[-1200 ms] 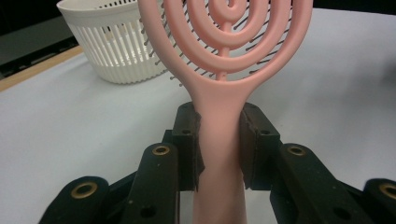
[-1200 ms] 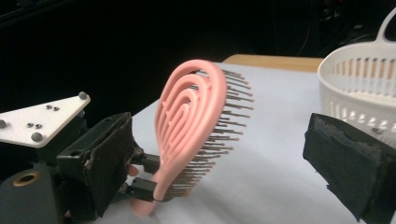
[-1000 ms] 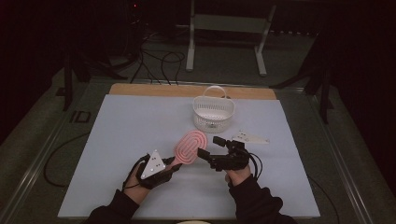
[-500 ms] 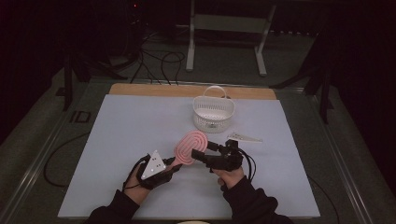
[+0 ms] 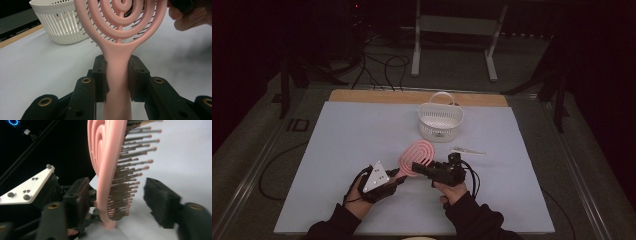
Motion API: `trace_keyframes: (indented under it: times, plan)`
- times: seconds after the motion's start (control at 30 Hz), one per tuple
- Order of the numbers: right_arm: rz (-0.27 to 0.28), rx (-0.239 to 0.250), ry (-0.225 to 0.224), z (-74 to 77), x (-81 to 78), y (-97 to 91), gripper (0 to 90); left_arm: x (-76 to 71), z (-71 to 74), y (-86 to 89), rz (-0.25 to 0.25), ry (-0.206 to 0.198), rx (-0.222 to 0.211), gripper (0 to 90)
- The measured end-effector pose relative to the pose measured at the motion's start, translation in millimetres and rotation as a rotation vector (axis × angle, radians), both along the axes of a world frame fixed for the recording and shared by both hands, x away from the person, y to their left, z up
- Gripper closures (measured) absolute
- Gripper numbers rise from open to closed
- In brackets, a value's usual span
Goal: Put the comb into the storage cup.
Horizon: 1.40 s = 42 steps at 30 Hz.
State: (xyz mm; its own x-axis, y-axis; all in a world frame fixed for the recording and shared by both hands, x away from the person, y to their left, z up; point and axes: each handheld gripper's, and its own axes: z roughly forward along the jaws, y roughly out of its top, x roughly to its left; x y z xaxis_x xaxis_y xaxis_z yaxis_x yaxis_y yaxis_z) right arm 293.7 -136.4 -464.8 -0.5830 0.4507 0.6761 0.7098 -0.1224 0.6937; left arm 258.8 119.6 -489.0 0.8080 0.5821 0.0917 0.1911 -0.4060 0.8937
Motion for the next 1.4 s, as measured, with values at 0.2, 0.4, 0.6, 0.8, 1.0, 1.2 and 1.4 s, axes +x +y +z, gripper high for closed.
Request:
trace_keyframes:
  times: [0.2,0.4,0.6,0.8,1.0,1.2,1.4]
  plan:
    - [0.011,0.020,0.019,-3.7,0.8,0.8,54.0,-0.3,-0.3,-0.4,-0.007,0.000,0.000,71.6]
    - [0.021,0.026,0.020,-4.8,1.1,0.8,61.9,-0.1,-0.6,-0.3,-0.008,0.001,0.002,71.7]
    - [0.018,0.010,-0.001,-3.7,1.1,0.2,63.7,-0.3,0.4,-0.3,-0.007,0.001,0.000,71.7]
    - [0.008,0.001,-0.002,-4.8,0.8,-0.3,64.9,1.2,0.7,-0.7,-0.011,0.016,0.011,71.6]
    - [0.002,-0.011,-0.040,-3.1,-1.1,0.1,65.2,2.1,1.8,-1.5,-0.010,0.033,-0.001,71.4]
    - [-0.006,-0.025,-0.074,-1.0,-2.8,0.9,65.4,3.1,1.7,-2.6,-0.009,0.062,-0.014,71.2]
    - [-0.015,-0.045,-0.109,1.0,-4.2,0.8,65.6,5.0,2.4,-1.5,-0.008,0.097,-0.043,59.3]
